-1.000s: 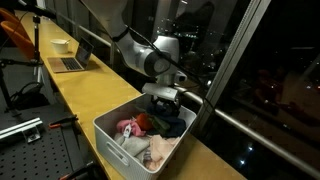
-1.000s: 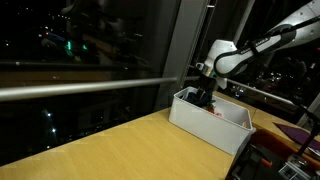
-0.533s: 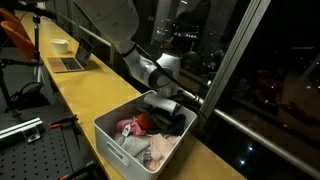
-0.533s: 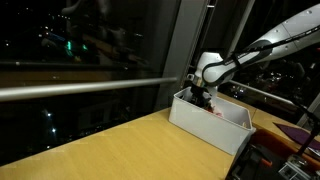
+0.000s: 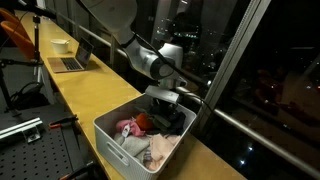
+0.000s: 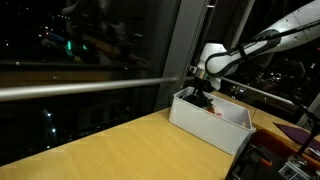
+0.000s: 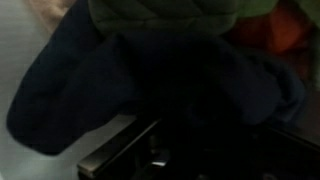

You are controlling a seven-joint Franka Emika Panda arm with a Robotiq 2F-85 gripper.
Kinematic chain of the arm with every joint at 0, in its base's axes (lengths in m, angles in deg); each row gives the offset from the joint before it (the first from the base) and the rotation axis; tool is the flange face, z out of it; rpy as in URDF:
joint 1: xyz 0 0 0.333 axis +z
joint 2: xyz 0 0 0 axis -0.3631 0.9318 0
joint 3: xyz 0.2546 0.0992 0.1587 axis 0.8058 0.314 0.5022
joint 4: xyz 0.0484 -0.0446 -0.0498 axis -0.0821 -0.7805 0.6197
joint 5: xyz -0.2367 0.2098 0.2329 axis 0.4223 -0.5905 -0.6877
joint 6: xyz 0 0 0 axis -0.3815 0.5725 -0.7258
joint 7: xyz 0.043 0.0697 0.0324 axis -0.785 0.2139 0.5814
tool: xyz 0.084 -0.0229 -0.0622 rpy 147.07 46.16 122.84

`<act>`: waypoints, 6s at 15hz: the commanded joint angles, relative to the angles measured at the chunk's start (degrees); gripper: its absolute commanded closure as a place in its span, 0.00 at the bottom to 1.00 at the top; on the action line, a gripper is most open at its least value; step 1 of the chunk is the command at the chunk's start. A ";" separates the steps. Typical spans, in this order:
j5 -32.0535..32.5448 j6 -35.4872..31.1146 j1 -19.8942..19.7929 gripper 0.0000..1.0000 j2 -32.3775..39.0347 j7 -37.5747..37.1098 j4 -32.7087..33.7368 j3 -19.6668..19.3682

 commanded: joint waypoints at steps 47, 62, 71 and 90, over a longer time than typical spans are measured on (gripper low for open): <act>-1.71 1.98 12.99 0.06 -40.34 2.09 -33.39 7.54; 2.80 -9.51 4.45 0.00 -32.34 30.31 -29.35 -2.41; -4.39 -8.31 -0.62 0.00 -20.31 46.62 -22.20 -0.77; -2.96 -2.53 0.46 1.00 -15.62 43.30 -17.52 0.04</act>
